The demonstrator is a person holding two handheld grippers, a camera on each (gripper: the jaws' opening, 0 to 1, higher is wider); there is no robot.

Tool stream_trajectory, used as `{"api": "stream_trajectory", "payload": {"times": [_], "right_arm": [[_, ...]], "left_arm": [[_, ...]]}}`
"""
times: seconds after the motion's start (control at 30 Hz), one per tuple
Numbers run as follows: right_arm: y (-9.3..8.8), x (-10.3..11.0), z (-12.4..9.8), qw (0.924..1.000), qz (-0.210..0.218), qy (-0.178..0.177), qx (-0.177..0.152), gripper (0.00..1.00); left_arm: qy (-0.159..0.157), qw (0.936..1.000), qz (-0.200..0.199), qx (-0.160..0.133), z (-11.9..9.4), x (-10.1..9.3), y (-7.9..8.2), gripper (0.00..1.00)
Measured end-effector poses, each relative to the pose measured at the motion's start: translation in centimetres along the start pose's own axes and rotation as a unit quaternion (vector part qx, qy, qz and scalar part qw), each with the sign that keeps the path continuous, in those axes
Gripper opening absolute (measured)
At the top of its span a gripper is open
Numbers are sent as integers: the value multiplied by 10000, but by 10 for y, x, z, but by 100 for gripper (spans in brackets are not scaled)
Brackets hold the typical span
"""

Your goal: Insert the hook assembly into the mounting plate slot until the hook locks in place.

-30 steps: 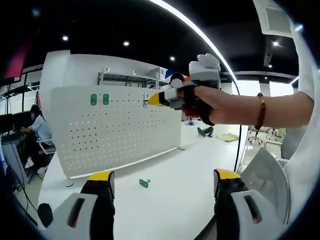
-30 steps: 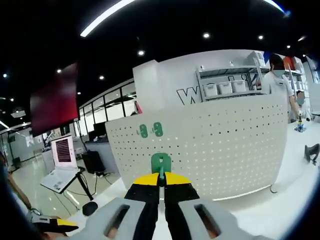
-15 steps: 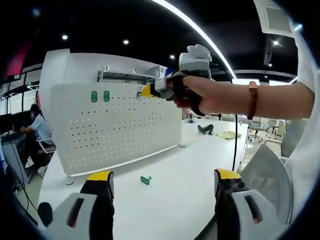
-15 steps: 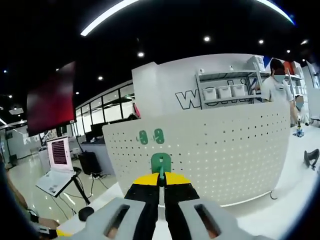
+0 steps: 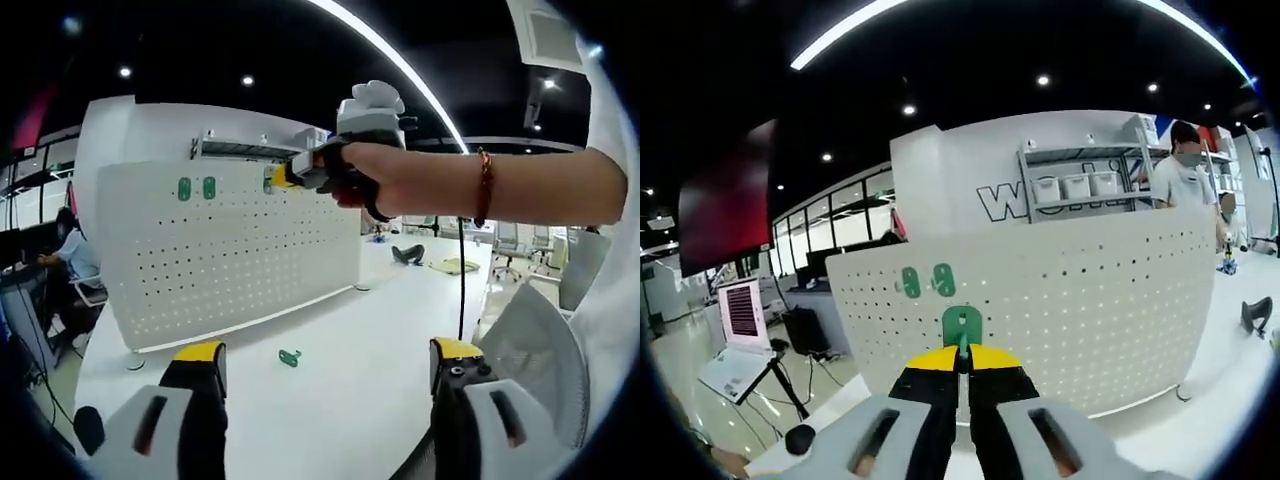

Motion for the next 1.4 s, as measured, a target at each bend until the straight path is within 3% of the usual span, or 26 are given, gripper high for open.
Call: {"api": "stream_trajectory", "payload": {"times": [1.4], "right_arm": [[22,-31,70,9994,-3,-344,41,1]], "left_arm": [[52,9999,-18,144,6,17,-8,85]]}}
Point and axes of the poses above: the point that each gripper's makers call its tool centre point, and the gripper's own axes: z roughly forward along the fingers, x roughly to its left, y roughly out of its top, the point moved 2 cm from there along -z, roughly backward along the fingers, and after that the axes turned 9 degrees about y, right-handed, at the moved point
